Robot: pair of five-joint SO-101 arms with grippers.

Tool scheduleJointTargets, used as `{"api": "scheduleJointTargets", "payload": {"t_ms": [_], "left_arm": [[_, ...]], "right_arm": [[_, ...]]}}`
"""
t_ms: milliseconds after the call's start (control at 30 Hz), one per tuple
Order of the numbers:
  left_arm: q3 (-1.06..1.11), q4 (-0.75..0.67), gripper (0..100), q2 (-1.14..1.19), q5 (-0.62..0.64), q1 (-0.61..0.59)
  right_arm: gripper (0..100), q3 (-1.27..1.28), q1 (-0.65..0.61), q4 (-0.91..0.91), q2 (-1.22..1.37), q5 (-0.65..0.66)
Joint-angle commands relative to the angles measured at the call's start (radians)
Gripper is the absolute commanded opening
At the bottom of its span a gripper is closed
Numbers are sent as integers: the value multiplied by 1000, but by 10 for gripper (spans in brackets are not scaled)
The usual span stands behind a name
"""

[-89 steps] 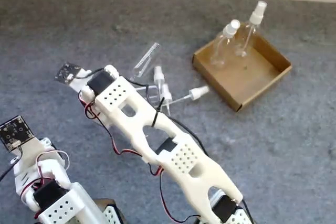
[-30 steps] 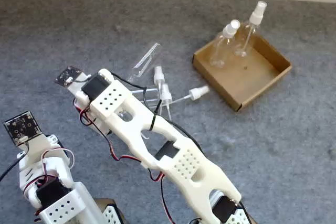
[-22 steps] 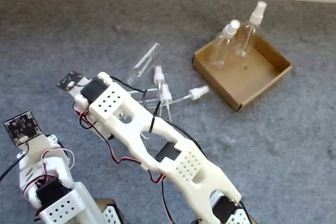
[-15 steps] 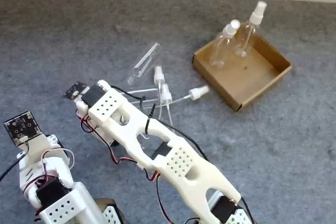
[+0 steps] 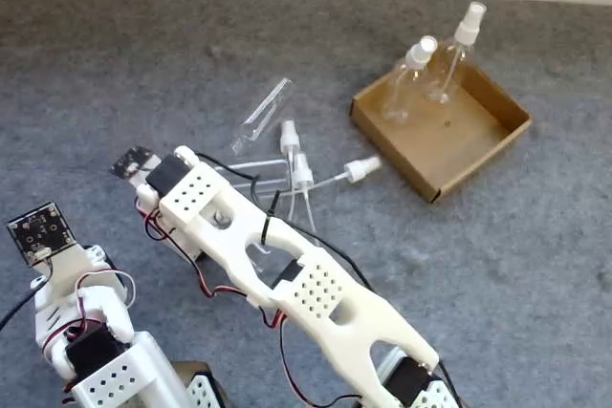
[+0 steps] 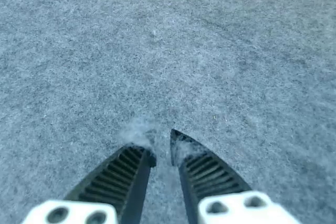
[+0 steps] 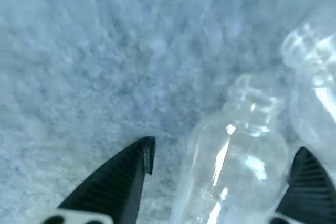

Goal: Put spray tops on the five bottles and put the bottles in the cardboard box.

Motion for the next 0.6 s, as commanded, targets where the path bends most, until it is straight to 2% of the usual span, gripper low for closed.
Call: {"api": "scheduleJointTargets", "payload": {"t_ms": [0,67,267,567], "left_arm": [[18,-23,7,-10,9,15],[18,-23,7,-10,9,15],[18,-23,7,-10,9,15],[18,-23,7,-10,9,15]], "right_arm": [[361,-108,-5,5,-22,-3],[349,-117,-5,5,-21,-3],[212,-116,5,8,-21,-3],[213,-117,4,47,-21,-3]]}}
